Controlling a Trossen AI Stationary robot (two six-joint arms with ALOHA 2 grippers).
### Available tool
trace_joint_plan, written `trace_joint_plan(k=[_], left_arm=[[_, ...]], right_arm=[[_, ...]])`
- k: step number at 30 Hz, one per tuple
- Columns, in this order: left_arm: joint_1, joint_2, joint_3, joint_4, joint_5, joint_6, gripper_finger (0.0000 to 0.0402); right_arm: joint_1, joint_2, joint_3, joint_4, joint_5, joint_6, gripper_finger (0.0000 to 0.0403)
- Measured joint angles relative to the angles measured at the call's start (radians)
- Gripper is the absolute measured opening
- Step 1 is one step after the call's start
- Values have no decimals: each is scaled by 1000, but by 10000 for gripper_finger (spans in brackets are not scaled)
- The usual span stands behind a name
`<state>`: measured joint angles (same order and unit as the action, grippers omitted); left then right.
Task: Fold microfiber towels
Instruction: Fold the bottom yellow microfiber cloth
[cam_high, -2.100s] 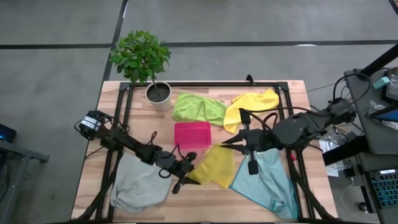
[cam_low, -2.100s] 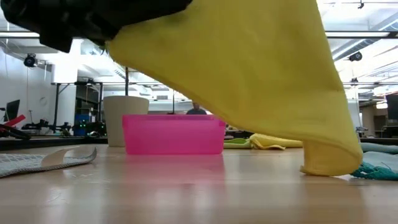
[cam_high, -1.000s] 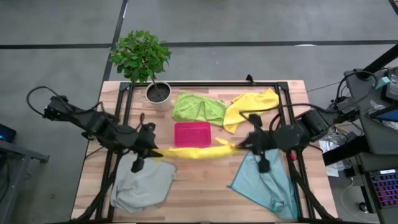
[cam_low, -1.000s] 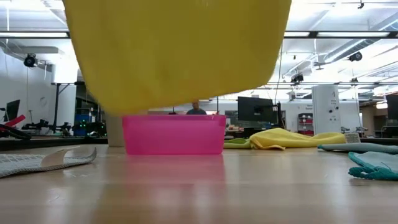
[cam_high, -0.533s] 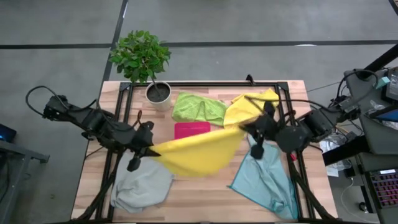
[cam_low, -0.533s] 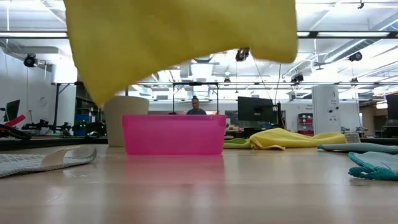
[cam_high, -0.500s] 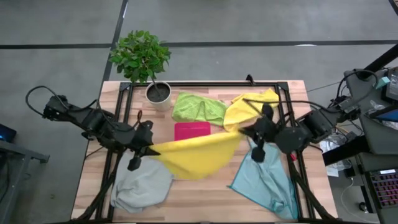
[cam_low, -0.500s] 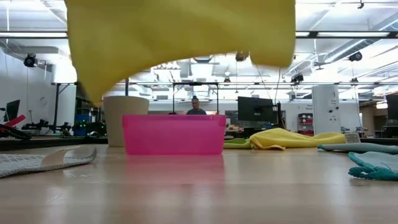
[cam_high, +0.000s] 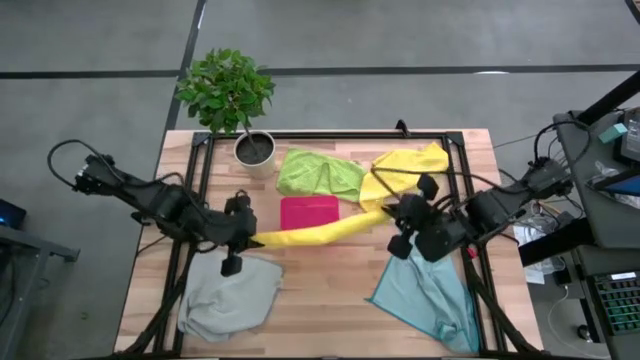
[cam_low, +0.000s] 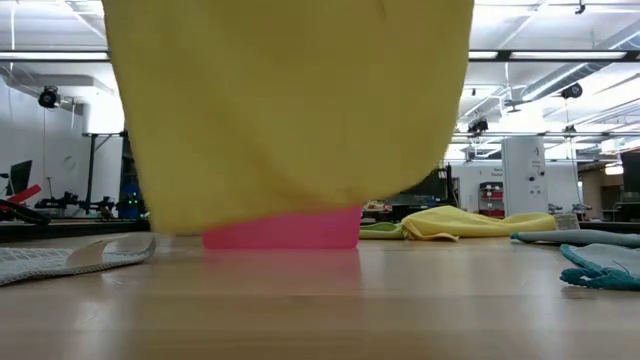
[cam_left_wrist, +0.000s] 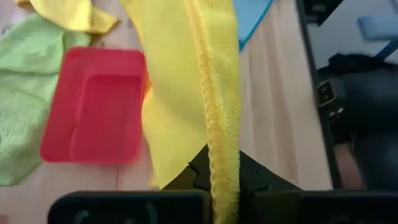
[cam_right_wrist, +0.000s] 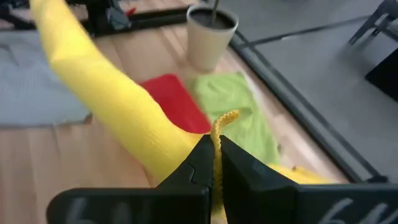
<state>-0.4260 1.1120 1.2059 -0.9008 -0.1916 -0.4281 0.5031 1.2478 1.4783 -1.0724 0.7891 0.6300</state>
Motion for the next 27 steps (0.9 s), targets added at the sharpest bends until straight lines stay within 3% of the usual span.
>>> trace_joint_plan(k=[2,6,10,19,27], left_arm=[[-3,35,-13,2,22,0,0],[-10,120,-31,4,152,-10,0],[-24,222,-35,34,188,-61,0],[-100,485,-33,282,270,-64,0],[-153,656,-22,507,365,-117,0]], right_arm=[[11,12,-35,0,-17,24,8],[29,27,-91,20,-167,27,8],[53,30,-174,94,-293,100,9],[127,91,-410,371,-561,271,51],[199,185,-517,665,-889,293,74]])
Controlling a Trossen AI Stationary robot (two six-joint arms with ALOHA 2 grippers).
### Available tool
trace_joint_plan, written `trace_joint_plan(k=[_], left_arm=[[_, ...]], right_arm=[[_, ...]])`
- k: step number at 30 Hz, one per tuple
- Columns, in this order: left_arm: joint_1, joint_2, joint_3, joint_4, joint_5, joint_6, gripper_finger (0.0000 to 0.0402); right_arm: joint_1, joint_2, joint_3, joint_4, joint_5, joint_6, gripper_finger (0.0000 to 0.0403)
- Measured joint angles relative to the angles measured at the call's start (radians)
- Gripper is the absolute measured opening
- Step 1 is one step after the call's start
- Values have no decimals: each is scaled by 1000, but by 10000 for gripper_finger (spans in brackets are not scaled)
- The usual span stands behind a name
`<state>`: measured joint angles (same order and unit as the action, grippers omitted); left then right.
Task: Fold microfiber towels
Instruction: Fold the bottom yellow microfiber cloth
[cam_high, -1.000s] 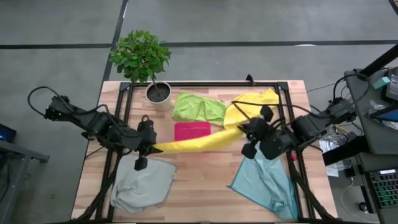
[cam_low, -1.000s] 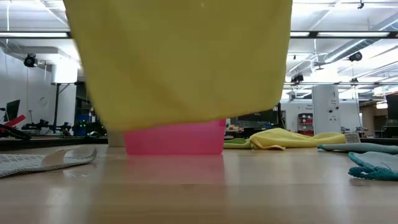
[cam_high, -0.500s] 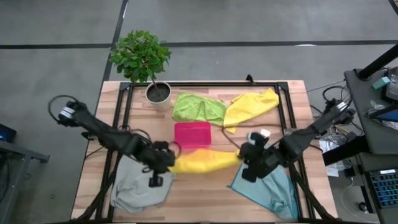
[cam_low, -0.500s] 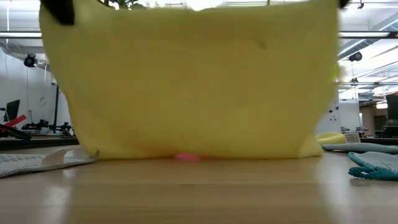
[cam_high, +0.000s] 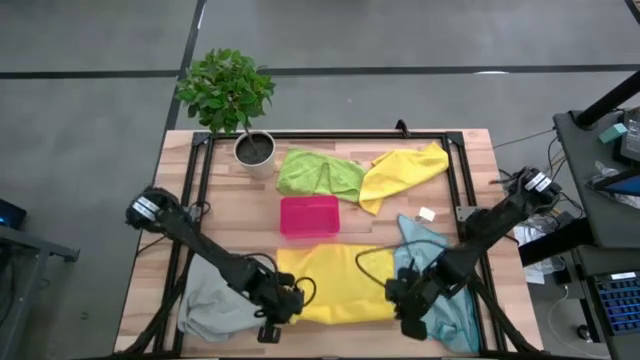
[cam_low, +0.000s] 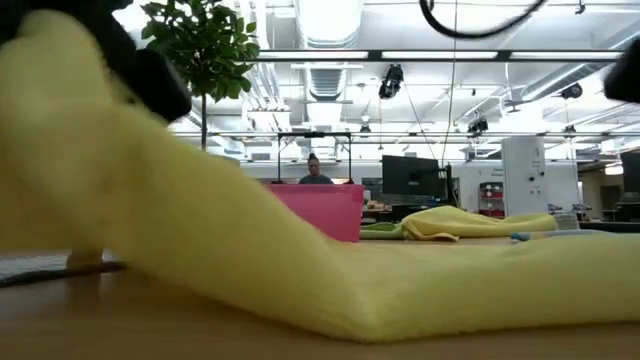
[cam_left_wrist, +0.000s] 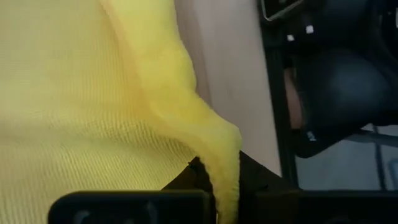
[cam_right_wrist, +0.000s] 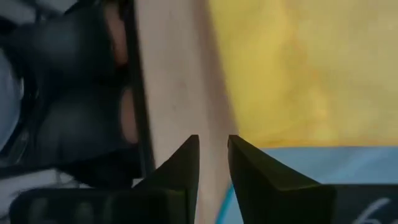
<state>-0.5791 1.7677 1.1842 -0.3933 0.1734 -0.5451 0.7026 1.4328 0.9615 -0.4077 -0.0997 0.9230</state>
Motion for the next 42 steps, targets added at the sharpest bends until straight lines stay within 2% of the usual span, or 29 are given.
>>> trace_joint_plan(k=[5,8,13,20,25,33,42], left_arm=[[-13,42,0,15,14,-47,0],[-13,41,0,10,16,-52,0],[-15,32,0,11,16,-52,0],[-17,32,-2,10,14,-53,0],[-17,32,-7,10,1,-54,0],[-17,31,-10,11,-5,-54,0],[-17,31,-11,11,-7,-52,0]], right_arm=[[16,72,-8,60,13,-6,58],[15,124,-4,45,21,-29,67],[8,154,6,36,65,-74,112],[3,132,-4,-121,249,-63,183],[1,136,-46,-55,269,-62,204],[2,139,-111,114,248,-74,186],[2,139,-115,163,223,-107,126]])
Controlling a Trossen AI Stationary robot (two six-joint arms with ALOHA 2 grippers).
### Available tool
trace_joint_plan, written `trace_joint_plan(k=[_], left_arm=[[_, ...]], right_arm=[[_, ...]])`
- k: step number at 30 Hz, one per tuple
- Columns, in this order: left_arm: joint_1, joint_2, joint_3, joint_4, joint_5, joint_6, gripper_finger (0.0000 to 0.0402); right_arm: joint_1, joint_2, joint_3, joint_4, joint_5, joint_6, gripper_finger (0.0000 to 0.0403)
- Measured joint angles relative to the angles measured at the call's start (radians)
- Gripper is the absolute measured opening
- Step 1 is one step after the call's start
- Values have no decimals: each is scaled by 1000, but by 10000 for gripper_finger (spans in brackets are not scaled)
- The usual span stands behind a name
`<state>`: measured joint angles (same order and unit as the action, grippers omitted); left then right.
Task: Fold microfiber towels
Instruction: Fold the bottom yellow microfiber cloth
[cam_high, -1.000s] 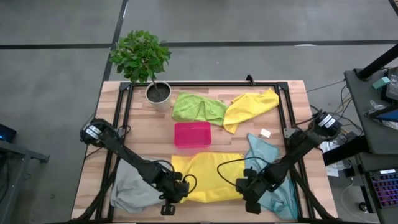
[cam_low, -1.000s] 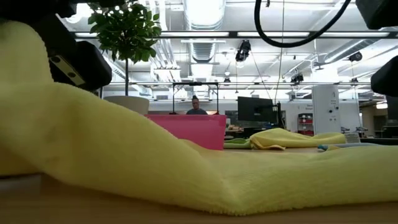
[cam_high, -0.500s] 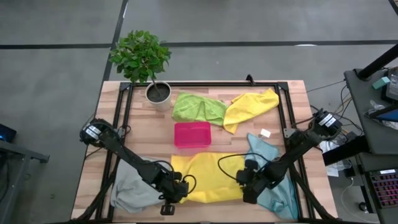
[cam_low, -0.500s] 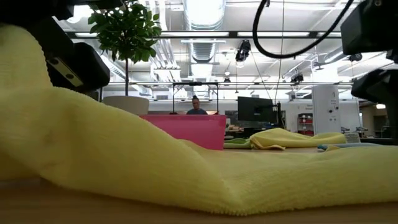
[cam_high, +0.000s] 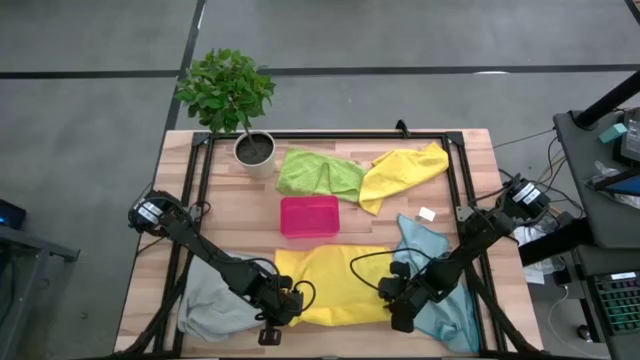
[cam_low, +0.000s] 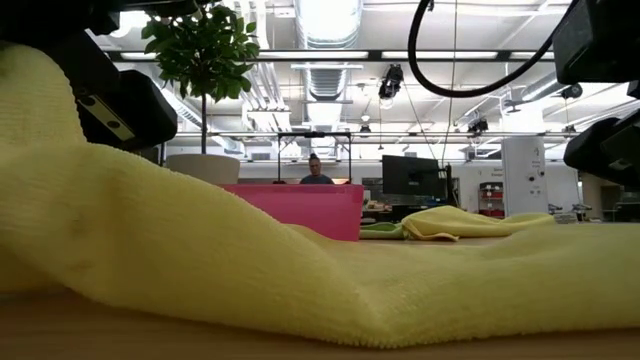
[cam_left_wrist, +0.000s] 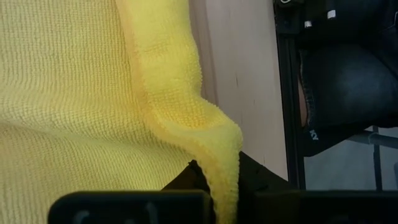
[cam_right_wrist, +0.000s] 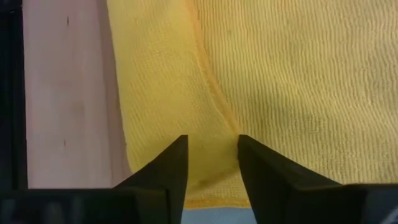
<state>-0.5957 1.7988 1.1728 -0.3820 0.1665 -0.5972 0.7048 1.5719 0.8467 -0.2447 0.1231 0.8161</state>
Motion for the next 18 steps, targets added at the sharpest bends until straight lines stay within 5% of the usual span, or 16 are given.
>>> trace_joint_plan(k=[18], left_arm=[[0,0,-1,0,-18,0,0]], right_arm=[[11,-26,6,2,-1,-65,10]])
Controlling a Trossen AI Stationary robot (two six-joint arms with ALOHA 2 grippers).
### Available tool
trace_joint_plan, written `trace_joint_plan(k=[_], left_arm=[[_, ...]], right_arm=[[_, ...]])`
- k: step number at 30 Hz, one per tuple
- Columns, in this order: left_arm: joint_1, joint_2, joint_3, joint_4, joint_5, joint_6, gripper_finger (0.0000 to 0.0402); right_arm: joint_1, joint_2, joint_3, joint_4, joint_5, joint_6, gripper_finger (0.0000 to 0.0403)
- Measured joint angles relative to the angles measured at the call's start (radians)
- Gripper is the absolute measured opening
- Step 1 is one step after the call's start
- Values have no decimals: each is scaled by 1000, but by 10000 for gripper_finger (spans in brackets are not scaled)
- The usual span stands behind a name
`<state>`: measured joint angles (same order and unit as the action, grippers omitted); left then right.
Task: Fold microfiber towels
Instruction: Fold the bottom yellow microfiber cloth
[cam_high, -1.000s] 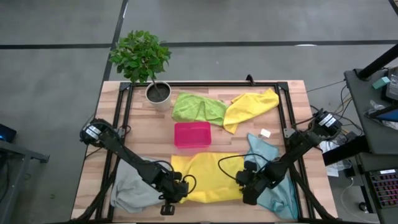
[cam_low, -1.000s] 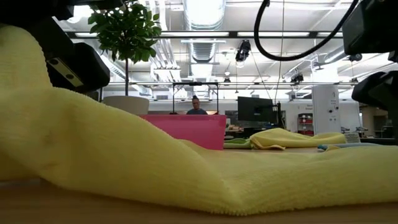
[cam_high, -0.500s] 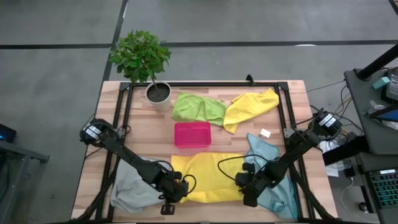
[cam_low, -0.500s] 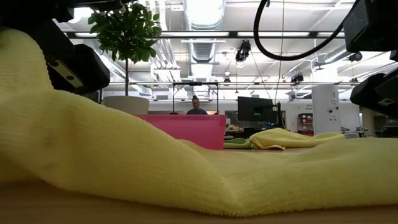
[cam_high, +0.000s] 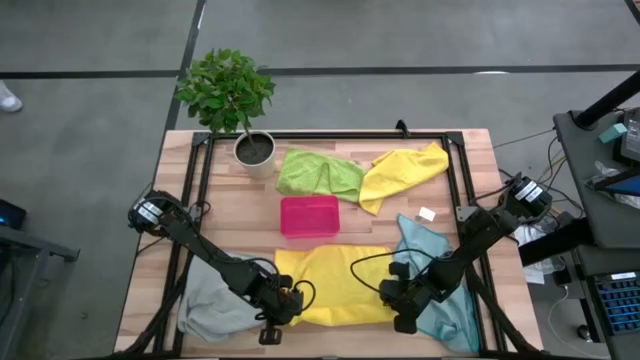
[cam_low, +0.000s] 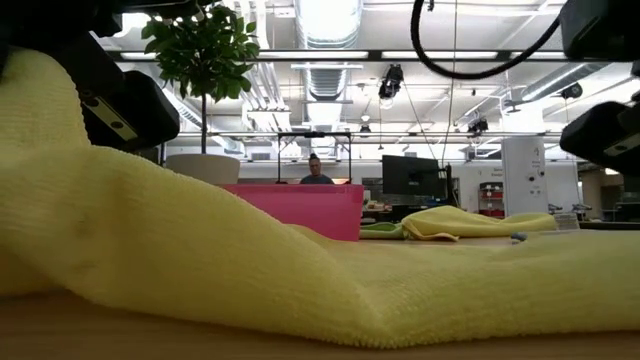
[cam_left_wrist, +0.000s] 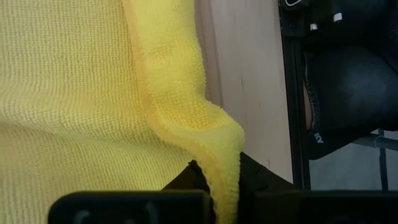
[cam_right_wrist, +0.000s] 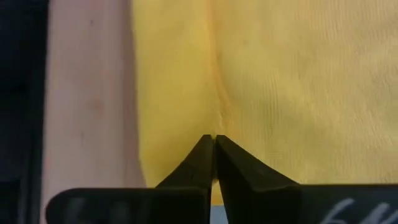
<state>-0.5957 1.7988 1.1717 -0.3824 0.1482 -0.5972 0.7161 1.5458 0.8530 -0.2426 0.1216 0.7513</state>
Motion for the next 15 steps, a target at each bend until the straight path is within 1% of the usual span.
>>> trace_joint_plan(k=[7,15], left_arm=[[0,0,0,0,-7,0,0],[0,0,0,0,-27,0,0]], right_arm=[[34,-13,41,3,-9,-63,9],[47,-18,47,9,-19,-59,9]])
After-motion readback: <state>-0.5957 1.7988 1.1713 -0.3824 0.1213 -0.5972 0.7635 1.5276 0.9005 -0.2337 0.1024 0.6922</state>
